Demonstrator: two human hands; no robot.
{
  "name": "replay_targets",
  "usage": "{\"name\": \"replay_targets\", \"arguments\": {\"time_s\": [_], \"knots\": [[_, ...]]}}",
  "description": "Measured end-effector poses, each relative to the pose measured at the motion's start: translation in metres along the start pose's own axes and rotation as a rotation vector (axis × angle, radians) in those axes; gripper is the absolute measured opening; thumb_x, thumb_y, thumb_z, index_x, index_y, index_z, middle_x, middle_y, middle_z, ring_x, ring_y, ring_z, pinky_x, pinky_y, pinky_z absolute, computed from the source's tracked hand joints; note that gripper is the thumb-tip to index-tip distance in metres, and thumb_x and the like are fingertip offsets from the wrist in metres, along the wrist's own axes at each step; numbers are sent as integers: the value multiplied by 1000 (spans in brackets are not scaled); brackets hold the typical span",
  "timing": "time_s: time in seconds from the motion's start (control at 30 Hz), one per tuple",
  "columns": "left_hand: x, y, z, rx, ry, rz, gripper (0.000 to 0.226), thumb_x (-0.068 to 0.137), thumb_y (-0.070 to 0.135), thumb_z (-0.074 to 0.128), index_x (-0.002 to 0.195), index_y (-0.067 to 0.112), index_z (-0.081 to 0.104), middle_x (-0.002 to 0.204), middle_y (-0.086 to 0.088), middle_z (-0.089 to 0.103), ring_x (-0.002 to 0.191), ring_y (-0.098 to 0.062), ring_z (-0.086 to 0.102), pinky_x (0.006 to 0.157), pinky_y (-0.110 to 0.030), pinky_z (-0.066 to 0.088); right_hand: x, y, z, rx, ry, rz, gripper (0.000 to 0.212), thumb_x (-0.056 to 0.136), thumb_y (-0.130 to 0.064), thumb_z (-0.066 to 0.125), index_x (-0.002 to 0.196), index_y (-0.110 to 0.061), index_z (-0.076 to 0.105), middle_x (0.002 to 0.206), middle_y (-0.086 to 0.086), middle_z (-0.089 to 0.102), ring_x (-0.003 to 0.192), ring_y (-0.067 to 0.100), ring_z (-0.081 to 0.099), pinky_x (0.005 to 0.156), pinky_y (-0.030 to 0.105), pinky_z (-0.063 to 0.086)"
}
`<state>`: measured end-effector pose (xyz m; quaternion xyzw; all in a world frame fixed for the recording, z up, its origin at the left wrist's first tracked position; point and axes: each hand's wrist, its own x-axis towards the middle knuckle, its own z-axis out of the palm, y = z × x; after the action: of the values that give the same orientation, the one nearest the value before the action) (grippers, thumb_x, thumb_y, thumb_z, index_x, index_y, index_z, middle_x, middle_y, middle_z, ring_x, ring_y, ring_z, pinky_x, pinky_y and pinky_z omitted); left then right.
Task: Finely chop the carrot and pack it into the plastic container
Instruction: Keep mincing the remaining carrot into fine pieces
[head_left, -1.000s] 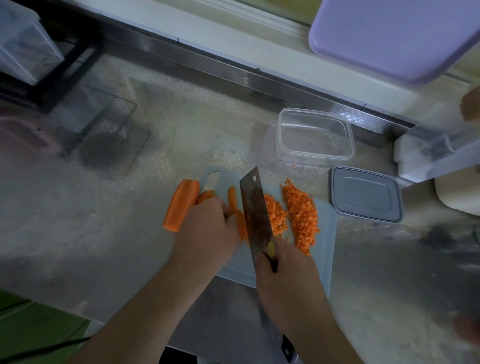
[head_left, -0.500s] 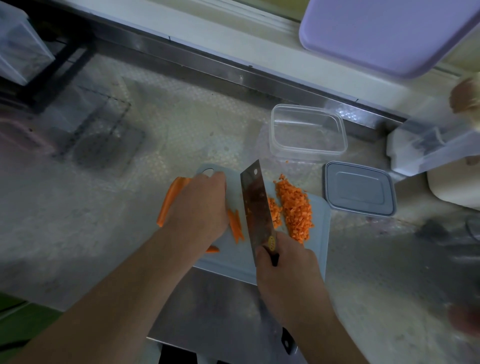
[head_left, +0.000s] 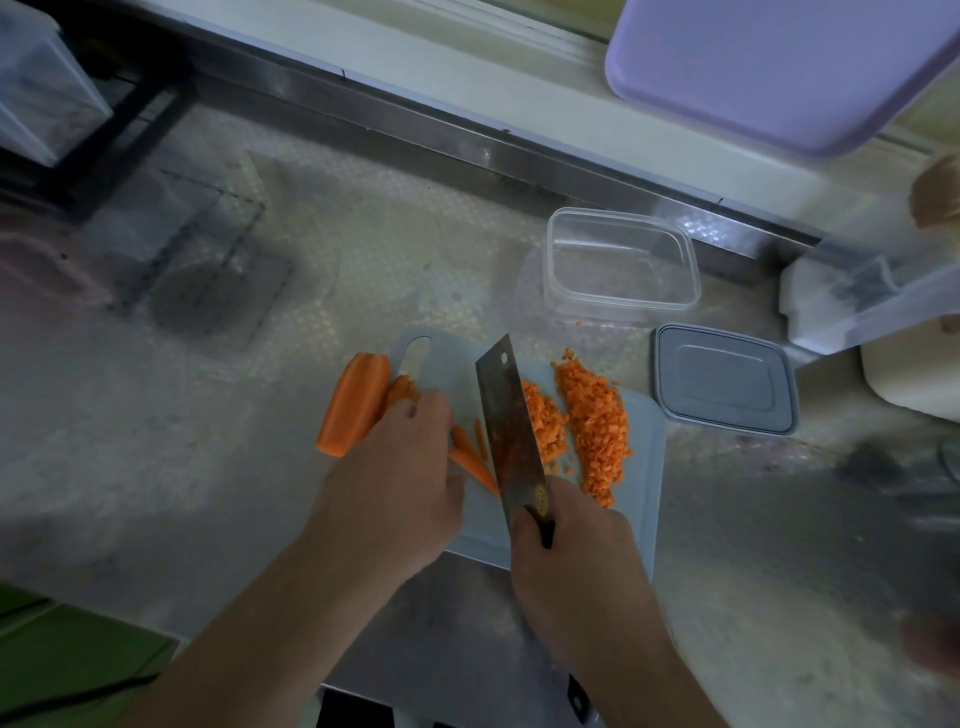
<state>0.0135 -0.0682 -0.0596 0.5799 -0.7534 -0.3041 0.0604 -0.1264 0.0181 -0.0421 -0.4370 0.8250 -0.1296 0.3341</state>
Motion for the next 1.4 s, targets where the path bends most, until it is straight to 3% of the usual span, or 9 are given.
{"name": "replay_targets", "arguments": {"time_s": [0.23,0.4,0.53,0.63,0.83,1.07,1.27,1.4], "knots": [[10,-2,16,-13,145,63,10,101,25,61,101,26,52,96,11,52,79,-9,57,65,-33,56,2,2,1,6,12,13,21,97,-33,51,80,-21,50,74,-2,58,69,13,57,59,35,48],[0,-3,22,-55,193,1,7,104,27,56,100,23,51,91,9,51,72,-8,55,57,-24,48,1,3,5,16,15,13,24,98,-32,50,78,-20,46,73,0,56,69,15,55,54,30,41],[-1,-1,27,-117,168,0,9,102,31,58,100,23,54,94,8,54,78,-10,58,69,-39,57,2,1,10,24,19,-17,25,98,-32,50,76,-22,44,70,-1,54,65,15,53,53,29,37],[2,0,29,-187,125,0,9,99,30,62,102,22,57,97,8,58,87,-12,61,77,-42,56,3,0,15,28,14,-43,19,98,-32,51,80,-24,48,71,-2,55,66,17,55,57,33,43],[1,-11,33,-217,140,70,10,98,21,67,104,27,60,98,14,56,87,-6,60,78,-38,55,3,0,12,26,8,-46,22,97,-30,51,76,-23,47,68,-2,54,61,14,53,52,27,38],[-4,-16,35,-217,298,210,5,101,21,64,104,24,65,105,11,54,86,-7,58,71,-35,56,1,-4,6,26,15,-79,25,99,-29,52,75,-25,45,69,-4,53,62,11,52,51,24,36],[0,-24,46,-108,352,347,7,97,10,71,103,14,70,105,4,62,101,-16,59,90,-30,48,3,-4,3,26,14,-76,25,100,-31,50,76,-24,45,73,-3,54,64,13,51,54,26,34],[-1,-32,55,-151,382,376,4,97,15,72,100,13,72,107,5,65,103,-12,60,94,-25,49,3,-4,2,8,26,-91,24,100,-31,50,77,-24,48,72,-4,55,63,12,52,52,25,35]]}}
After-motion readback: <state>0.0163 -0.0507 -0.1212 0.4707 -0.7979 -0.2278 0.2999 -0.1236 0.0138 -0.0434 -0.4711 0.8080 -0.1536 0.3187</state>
